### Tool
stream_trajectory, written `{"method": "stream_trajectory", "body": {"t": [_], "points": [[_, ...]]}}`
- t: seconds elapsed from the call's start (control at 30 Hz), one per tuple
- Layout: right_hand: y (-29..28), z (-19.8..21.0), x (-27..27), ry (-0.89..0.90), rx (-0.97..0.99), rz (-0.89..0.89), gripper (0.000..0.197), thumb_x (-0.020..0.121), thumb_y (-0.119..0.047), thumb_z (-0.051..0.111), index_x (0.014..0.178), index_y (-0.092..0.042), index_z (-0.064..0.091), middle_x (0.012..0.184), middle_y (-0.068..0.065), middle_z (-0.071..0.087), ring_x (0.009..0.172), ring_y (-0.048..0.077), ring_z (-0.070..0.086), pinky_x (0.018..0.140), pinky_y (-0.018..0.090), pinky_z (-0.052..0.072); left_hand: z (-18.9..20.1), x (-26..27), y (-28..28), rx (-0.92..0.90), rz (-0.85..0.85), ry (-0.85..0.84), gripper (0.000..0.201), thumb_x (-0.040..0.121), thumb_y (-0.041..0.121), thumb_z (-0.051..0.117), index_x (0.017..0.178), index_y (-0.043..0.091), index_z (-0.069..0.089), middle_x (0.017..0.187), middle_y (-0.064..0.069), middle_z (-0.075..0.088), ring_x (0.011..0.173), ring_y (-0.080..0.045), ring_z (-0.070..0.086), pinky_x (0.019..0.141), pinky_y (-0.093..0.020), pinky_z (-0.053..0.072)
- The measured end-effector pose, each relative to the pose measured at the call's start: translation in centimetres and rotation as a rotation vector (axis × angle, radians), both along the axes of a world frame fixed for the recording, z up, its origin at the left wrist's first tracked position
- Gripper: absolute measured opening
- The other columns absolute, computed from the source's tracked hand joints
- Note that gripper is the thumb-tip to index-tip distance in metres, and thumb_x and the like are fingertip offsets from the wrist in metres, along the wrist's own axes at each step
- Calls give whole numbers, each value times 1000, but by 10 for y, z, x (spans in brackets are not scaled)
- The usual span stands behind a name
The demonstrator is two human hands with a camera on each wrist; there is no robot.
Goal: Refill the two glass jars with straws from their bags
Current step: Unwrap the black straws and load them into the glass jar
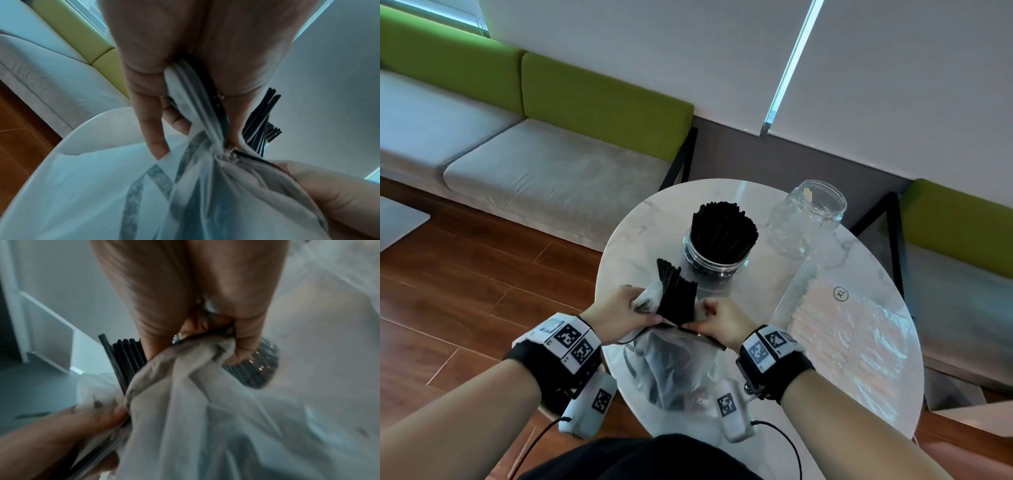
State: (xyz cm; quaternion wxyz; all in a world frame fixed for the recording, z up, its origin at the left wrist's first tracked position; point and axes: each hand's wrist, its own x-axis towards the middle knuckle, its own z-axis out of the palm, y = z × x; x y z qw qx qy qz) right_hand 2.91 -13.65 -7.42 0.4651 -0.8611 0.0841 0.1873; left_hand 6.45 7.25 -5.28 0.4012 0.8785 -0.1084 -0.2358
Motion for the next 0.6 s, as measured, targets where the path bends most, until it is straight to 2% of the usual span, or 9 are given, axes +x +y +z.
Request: {"method": "stream_trajectory", "body": {"t": [0.07, 0.13, 0.17, 0.23, 0.27, 0.33, 0.4, 0.5, 0.6], "points": [[2, 13, -3, -188, 63, -64, 31, 70, -14, 83, 70, -20, 53, 60, -14, 43, 50, -4, 41, 56, 14, 32, 2, 2, 2, -51, 45, 15, 32, 74, 31, 77, 101, 19, 64, 109, -4, 59, 95, -14, 59, 78, -17, 44], [1, 25, -8, -416, 21, -92, 30, 70, -11, 83, 74, -18, 54, 64, -15, 43, 57, -7, 45, 59, 11, 35, 5, 3, 1, -109, 129, 60, 56, 72, 33, 78, 119, 12, 57, 116, -2, 59, 107, -18, 58, 85, -24, 45], [0, 28, -10, -514, -15, -86, 30, 69, -11, 83, 74, -17, 53, 67, -15, 44, 63, -7, 46, 61, 11, 35, 7, 3, 0, -122, 153, 73, 53, 72, 32, 78, 117, 15, 55, 114, -2, 59, 104, -17, 58, 81, -23, 44], [-3, 27, -11, -597, -82, -56, 31, 69, -12, 82, 73, -16, 52, 69, -15, 44, 68, -4, 46, 63, 12, 34, 11, 1, -4, -105, 142, 66, 34, 75, 27, 77, 98, 23, 53, 97, -3, 59, 88, -15, 56, 69, -21, 41], [-5, 23, -11, -582, -129, -33, 31, 70, -14, 82, 73, -15, 51, 69, -14, 43, 66, -1, 45, 61, 14, 34, 11, 0, -7, -103, 121, 54, 27, 75, 26, 76, 89, 20, 54, 85, -4, 58, 77, -16, 54, 63, -22, 41], [-11, 14, -11, -486, -231, 28, 32, 70, -19, 81, 74, -12, 51, 68, -12, 42, 64, 3, 41, 59, 17, 32, 11, -5, -11, -108, 77, 61, 39, 70, 32, 77, 82, 3, 53, 69, -6, 52, 63, -15, 46, 57, -24, 39], [-15, 8, -12, -399, -290, 71, 34, 69, -28, 80, 78, -9, 54, 72, -8, 49, 69, 12, 46, 63, 18, 36, 7, -6, -12, -79, 42, 47, 57, 57, 45, 70, 84, -3, 54, 68, -6, 51, 64, -16, 44, 60, -25, 37], [-19, 5, -17, -371, -420, 84, 53, 62, -55, 69, 93, -13, 63, 89, -4, 58, 88, 21, 52, 79, 37, 45, 4, -5, -12, -63, -3, 21, 69, 47, 58, 64, 83, -1, 55, 69, -6, 52, 64, -16, 45, 60, -26, 36], [-18, 13, -21, -447, -604, 79, 60, 60, -64, 72, 101, -21, 66, 102, -4, 48, 97, 21, 42, 86, 35, 42, 3, -5, -14, -46, -38, -14, 43, 67, 33, 77, 83, -1, 56, 67, -6, 51, 63, -16, 44, 57, -23, 35]]}}
